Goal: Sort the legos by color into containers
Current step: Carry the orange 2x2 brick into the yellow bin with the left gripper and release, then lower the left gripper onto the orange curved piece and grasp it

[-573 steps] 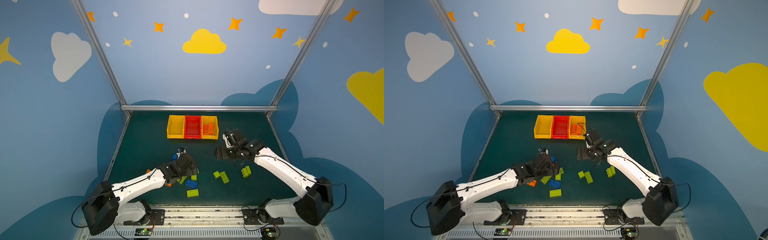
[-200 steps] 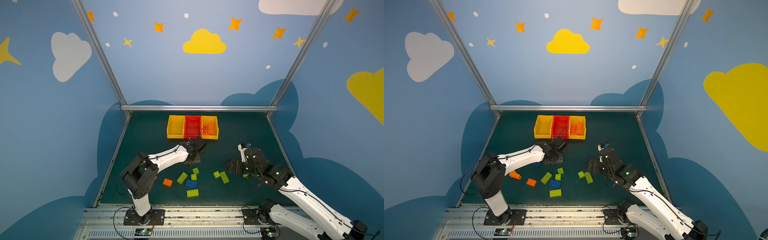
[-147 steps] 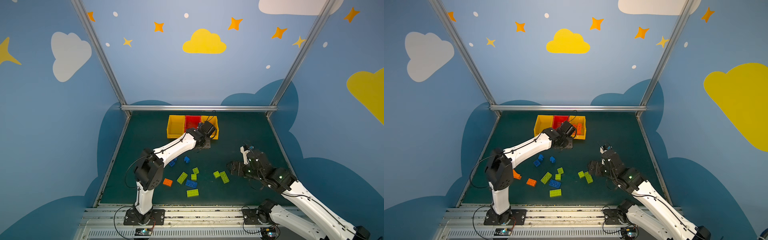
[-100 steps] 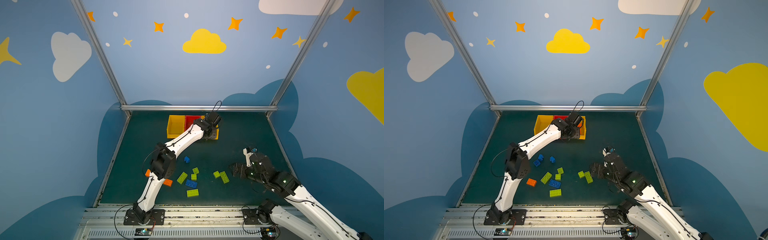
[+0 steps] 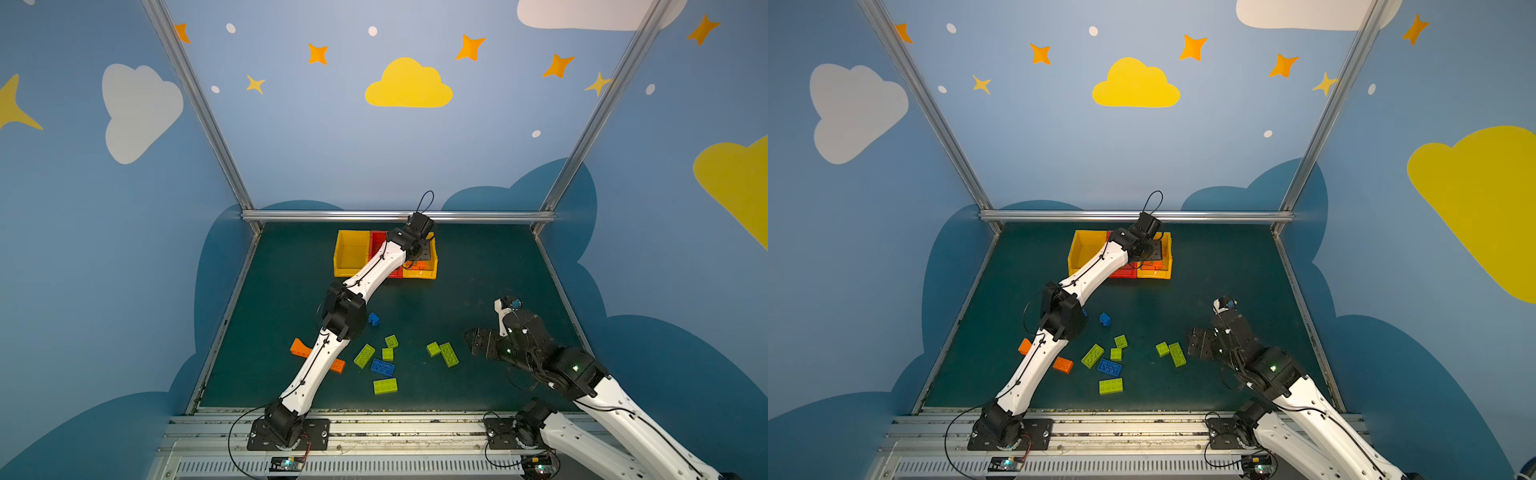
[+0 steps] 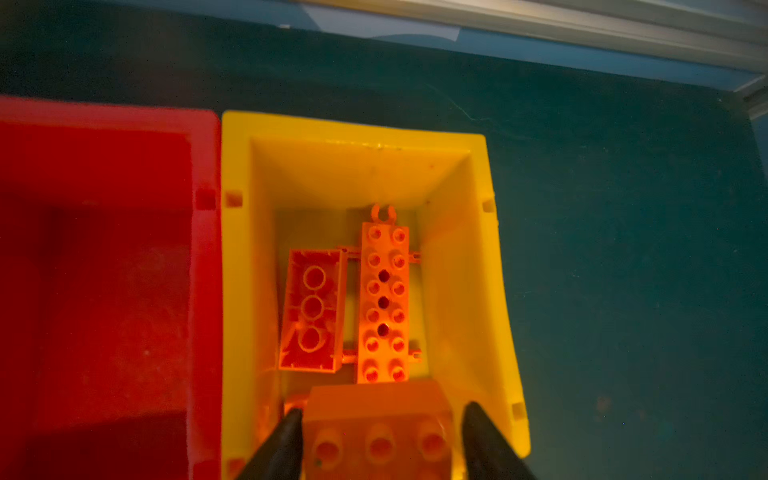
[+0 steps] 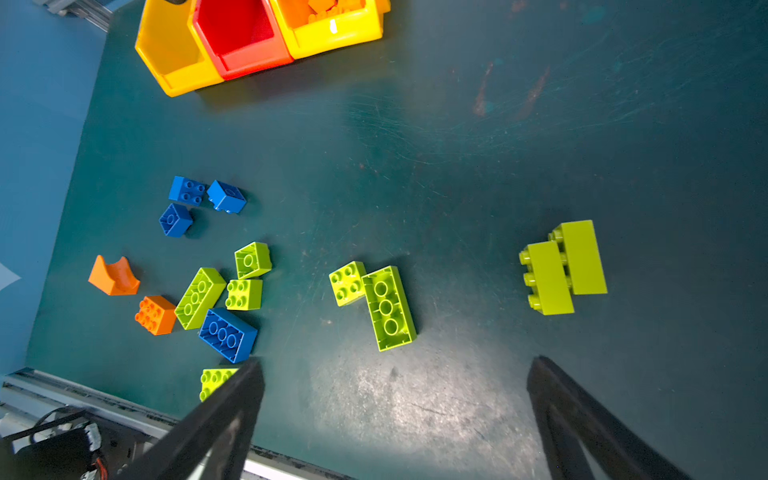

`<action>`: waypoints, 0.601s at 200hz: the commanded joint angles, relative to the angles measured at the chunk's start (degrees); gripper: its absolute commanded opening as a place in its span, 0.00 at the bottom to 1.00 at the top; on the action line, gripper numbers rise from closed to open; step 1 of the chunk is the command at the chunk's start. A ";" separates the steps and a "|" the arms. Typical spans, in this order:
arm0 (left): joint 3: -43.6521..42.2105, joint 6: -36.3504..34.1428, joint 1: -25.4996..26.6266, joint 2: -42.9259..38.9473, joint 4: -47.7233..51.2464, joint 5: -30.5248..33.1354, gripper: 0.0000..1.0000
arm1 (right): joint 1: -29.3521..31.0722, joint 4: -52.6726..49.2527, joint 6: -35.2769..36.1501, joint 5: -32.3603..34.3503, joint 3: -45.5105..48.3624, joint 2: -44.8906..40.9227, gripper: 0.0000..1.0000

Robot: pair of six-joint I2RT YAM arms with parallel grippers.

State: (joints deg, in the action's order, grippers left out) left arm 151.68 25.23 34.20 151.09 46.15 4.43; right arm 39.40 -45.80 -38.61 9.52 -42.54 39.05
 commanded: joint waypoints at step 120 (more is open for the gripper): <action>-54.98 -0.27 3.76 -44.10 -10.89 0.39 0.77 | 1.70 -0.86 -2.80 -5.96 1.85 -3.01 0.97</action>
State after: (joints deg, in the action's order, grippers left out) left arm 109.91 24.29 37.47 115.81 37.87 -0.05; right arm 40.03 -47.16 -39.97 5.82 -41.60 36.93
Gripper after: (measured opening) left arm 0.765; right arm 0.969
